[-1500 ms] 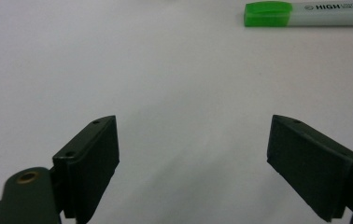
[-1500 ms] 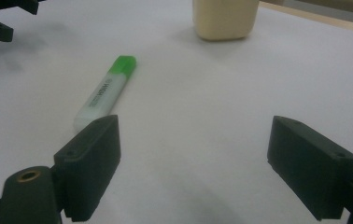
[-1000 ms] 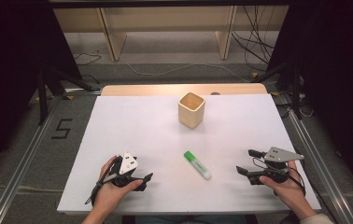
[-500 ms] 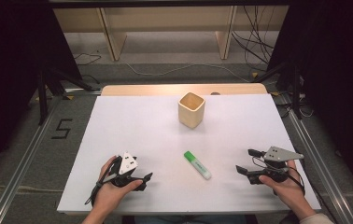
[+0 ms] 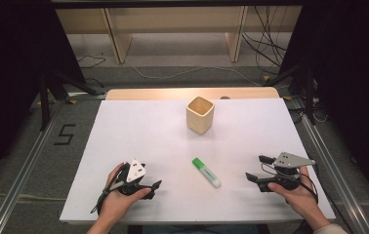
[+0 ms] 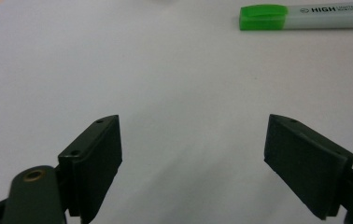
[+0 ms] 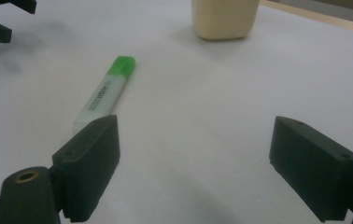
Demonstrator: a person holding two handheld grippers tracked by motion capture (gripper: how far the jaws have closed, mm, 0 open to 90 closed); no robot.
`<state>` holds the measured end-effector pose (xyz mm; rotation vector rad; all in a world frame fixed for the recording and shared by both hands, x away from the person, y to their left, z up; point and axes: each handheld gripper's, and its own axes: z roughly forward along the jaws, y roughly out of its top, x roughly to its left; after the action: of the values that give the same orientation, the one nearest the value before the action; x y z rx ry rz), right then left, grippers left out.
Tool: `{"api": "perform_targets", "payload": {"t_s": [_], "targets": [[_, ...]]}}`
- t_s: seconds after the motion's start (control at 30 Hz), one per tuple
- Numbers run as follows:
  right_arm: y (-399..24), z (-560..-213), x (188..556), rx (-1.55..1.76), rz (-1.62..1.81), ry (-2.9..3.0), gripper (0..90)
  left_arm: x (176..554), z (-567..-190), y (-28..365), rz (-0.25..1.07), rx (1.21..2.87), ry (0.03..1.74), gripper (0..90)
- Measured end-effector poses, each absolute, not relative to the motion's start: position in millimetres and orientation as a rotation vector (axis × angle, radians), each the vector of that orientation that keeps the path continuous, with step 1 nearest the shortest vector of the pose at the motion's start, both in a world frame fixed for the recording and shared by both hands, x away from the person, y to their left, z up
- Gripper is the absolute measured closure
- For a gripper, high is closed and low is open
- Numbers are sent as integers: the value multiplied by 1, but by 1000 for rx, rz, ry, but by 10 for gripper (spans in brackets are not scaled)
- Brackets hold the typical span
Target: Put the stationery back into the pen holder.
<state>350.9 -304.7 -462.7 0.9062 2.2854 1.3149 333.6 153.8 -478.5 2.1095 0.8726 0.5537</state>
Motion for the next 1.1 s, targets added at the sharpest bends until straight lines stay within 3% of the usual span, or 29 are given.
{"api": "perform_targets", "payload": {"t_s": [0.43,1.1], "targets": [[-251,-448,368,911,1067,2510,273,332,-478,150,555,2112,858,190],[-168,-443,392,899,678,2819,336,333,-479,150,553,2110,856,191]]}}
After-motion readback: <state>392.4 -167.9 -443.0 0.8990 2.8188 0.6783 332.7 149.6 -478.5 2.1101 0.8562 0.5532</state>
